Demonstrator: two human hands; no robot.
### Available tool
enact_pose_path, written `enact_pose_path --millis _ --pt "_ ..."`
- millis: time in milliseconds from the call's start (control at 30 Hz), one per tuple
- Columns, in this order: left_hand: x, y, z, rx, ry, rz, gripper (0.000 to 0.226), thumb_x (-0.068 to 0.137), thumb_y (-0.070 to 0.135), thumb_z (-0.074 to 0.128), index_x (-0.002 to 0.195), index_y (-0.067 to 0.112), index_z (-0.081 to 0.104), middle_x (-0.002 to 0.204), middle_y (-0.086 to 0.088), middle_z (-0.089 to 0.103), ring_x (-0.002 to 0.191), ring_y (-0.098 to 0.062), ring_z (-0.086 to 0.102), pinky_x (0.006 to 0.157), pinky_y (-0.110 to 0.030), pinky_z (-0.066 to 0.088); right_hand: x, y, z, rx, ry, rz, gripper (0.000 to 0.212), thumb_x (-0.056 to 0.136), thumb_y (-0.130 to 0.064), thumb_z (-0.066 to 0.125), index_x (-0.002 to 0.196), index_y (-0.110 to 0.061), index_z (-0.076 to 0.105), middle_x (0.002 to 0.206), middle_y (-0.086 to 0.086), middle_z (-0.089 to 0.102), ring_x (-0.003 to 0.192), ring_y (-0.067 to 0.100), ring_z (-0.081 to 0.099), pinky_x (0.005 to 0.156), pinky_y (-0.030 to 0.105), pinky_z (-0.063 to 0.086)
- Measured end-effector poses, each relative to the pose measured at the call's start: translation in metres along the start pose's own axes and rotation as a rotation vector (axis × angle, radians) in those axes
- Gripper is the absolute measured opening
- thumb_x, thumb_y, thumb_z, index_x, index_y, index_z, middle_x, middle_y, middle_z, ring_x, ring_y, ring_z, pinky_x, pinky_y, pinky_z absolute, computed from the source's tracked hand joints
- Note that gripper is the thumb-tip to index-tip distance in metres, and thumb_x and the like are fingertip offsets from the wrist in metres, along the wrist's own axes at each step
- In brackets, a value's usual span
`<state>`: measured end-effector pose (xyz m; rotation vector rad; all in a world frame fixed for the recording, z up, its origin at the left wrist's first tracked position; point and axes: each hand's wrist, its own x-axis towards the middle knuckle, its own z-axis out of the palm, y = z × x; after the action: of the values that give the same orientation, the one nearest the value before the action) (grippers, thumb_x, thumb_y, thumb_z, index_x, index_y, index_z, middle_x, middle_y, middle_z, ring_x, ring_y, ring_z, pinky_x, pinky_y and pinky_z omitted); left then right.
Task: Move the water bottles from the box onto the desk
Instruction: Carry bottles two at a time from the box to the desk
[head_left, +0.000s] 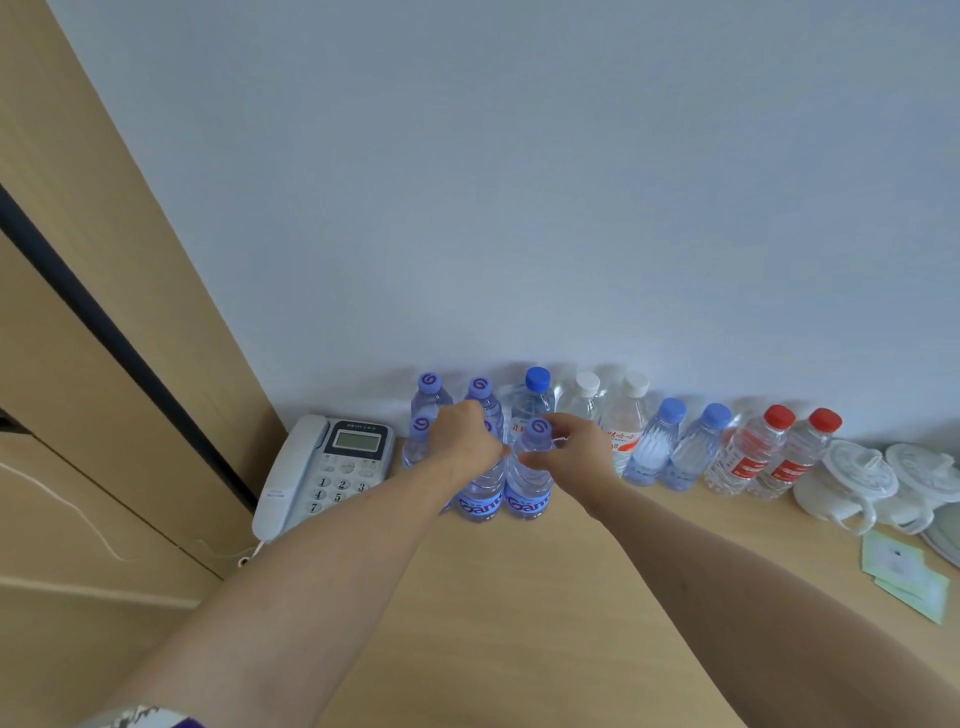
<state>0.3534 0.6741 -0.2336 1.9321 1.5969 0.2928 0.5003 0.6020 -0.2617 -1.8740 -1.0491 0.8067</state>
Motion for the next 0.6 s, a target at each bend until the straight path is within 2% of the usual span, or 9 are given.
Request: enact_pose_path --millis 167,267,367,433,500,600 --pt "0.002 0.001 0.0 0.001 0.019 0.005 0.044 0.077 0.032 0.089 0.101 0.006 0.064 0.094 -0.01 0.066 0.094 -0.027 0.067 0.066 -0.031 0.043 0.001 -0.001 0.001 -0.022 0.003 0.006 0.045 0.065 -0.006 0.089 0.105 -0.022 0.075 0.091 -0.011 0.073 0.082 0.006 0.065 0.07 0.021 0.049" --pt "0.001 0.0 -0.001 0.015 0.02 0.017 0.043 0.076 0.033 0.09 0.093 0.008 0.06 0.086 -0.007 0.062 0.091 -0.026 0.067 0.061 -0.028 0.04 -0.001 -0.003 0.002 -0.047 0.007 0.015 0.047 0.066 -0.007 0.089 0.107 -0.024 0.074 0.087 -0.019 0.068 0.08 -0.003 0.061 0.069 0.02 0.047" --pt "-0.001 0.001 -0.003 0.053 -0.015 0.029 0.047 0.077 0.036 0.089 0.101 0.007 0.062 0.092 -0.009 0.065 0.094 -0.027 0.067 0.066 -0.032 0.048 -0.006 -0.005 0.001 -0.077 0.007 -0.005 0.048 0.068 -0.008 0.088 0.111 -0.022 0.073 0.091 -0.015 0.07 0.081 0.006 0.065 0.069 0.02 0.048" --pt "-0.003 0.003 -0.004 0.084 -0.059 0.033 0.049 0.078 0.037 0.088 0.106 0.007 0.061 0.098 -0.01 0.066 0.095 -0.026 0.066 0.073 -0.034 0.053 -0.009 -0.008 0.0 -0.115 0.0 -0.018 0.052 0.069 -0.012 0.088 0.117 -0.02 0.07 0.101 -0.008 0.072 0.091 0.016 0.066 0.074 0.026 0.053" --pt "-0.006 0.004 -0.006 0.111 -0.088 0.054 0.046 0.08 0.037 0.084 0.107 0.009 0.059 0.098 -0.008 0.063 0.091 -0.024 0.063 0.072 -0.033 0.05 -0.012 -0.015 -0.003 -0.131 0.015 -0.01 0.062 0.069 -0.016 0.09 0.126 -0.019 0.065 0.114 -0.001 0.069 0.101 0.019 0.064 0.087 0.034 0.054" --pt "-0.007 0.012 -0.015 0.196 -0.049 0.146 0.043 0.084 0.032 0.079 0.116 0.01 0.059 0.114 -0.01 0.064 0.1 -0.027 0.063 0.072 -0.033 0.047 -0.018 -0.024 -0.011 -0.149 0.064 -0.019 0.07 0.071 -0.018 0.089 0.135 -0.02 0.061 0.123 0.002 0.064 0.105 0.019 0.062 0.091 0.034 0.051"
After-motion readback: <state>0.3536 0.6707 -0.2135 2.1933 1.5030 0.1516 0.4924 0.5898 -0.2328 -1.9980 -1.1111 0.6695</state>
